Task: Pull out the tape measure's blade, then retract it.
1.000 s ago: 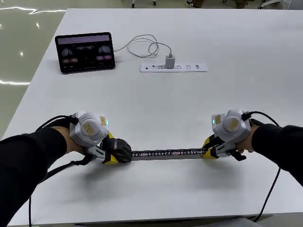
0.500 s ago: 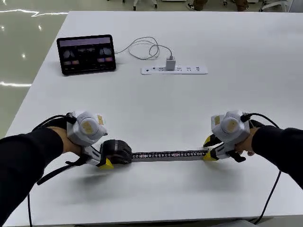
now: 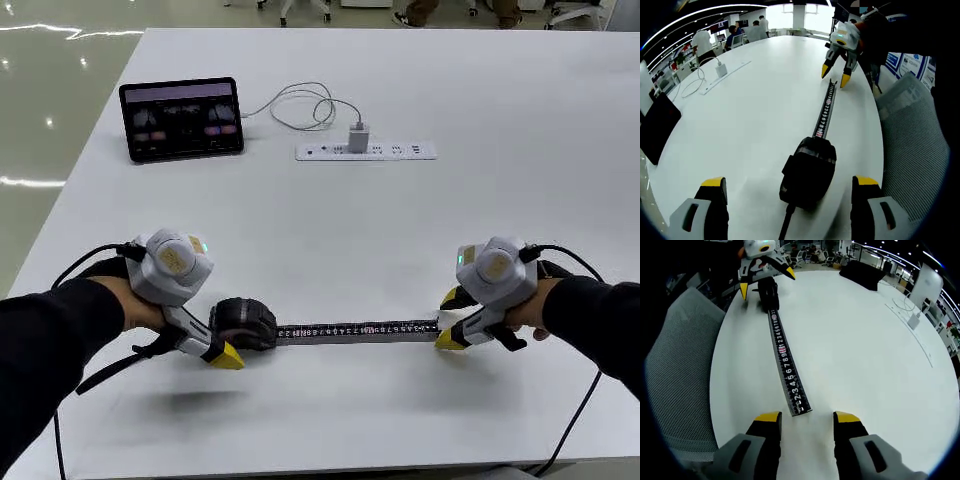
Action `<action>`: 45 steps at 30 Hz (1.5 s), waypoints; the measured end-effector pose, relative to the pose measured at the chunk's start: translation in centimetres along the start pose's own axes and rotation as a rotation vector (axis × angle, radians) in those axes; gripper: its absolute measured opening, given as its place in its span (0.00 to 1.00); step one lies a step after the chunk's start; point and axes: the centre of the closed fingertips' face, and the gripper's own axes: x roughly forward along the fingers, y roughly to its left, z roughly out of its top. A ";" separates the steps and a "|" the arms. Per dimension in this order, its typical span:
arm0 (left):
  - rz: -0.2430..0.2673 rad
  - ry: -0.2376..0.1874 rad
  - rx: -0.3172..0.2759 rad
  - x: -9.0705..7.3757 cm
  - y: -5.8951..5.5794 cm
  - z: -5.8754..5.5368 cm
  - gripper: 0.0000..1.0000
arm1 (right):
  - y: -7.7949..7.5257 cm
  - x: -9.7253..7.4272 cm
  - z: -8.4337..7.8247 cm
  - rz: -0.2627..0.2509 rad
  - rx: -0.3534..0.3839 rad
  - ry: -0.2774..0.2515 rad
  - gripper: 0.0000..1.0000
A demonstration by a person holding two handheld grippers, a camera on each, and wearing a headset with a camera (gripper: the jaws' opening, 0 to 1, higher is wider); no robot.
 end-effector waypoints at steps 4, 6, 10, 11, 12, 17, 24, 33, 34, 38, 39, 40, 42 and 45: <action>0.037 -0.043 -0.101 -0.5 0.4 0.0 1.00 | -0.2 0.1 -0.2 -0.027 0.015 -0.036 0.42; 0.071 -0.078 -0.152 -0.8 0.8 -0.1 1.00 | -0.2 0.0 0.0 -0.037 0.045 -0.056 0.47; 0.124 -0.150 -0.219 -1.7 1.1 -0.5 1.00 | 0.0 -0.4 0.1 -0.072 0.078 -0.090 0.51; 0.128 -0.154 -0.225 -1.8 1.0 -0.8 1.00 | 0.0 -0.5 0.0 -0.076 0.083 -0.096 0.52; 0.134 -0.160 -0.231 -2.0 0.9 -1.1 1.00 | -0.1 -0.6 0.0 -0.093 0.097 -0.116 0.54; 0.163 -0.192 -0.267 -2.8 0.4 -2.3 1.00 | 0.2 -1.5 -0.2 -0.148 0.172 -0.174 0.63; 0.194 -0.268 -0.357 -4.4 0.1 -3.1 1.00 | 2.7 -2.0 -0.9 -0.149 0.207 -0.205 0.70; 0.265 -0.330 -0.412 -7.0 -0.3 -4.8 1.00 | 3.8 -3.9 -2.2 -0.219 0.285 -0.284 0.79; 0.269 -0.330 -0.417 -7.1 -0.3 -4.9 1.00 | 4.0 -4.1 -2.3 -0.224 0.298 -0.292 0.80; 0.275 -0.318 -0.426 -7.4 -1.2 -5.6 1.00 | 4.0 -5.6 -3.0 -0.289 0.379 -0.365 0.84; 0.275 -0.318 -0.430 -7.5 -1.4 -5.7 1.00 | 4.2 -5.8 -3.3 -0.292 0.378 -0.365 0.86; 0.277 -0.322 -0.433 -7.6 -1.6 -5.7 1.00 | 4.4 -5.9 -3.6 -0.296 0.374 -0.356 0.89; 0.283 -0.327 -0.434 -7.8 -2.0 -5.7 1.00 | 4.6 -6.2 -4.3 -0.304 0.377 -0.352 0.91; 0.273 -0.361 -0.458 -8.2 -2.4 -5.7 1.00 | 5.3 -7.0 -4.8 -0.311 0.376 -0.345 0.95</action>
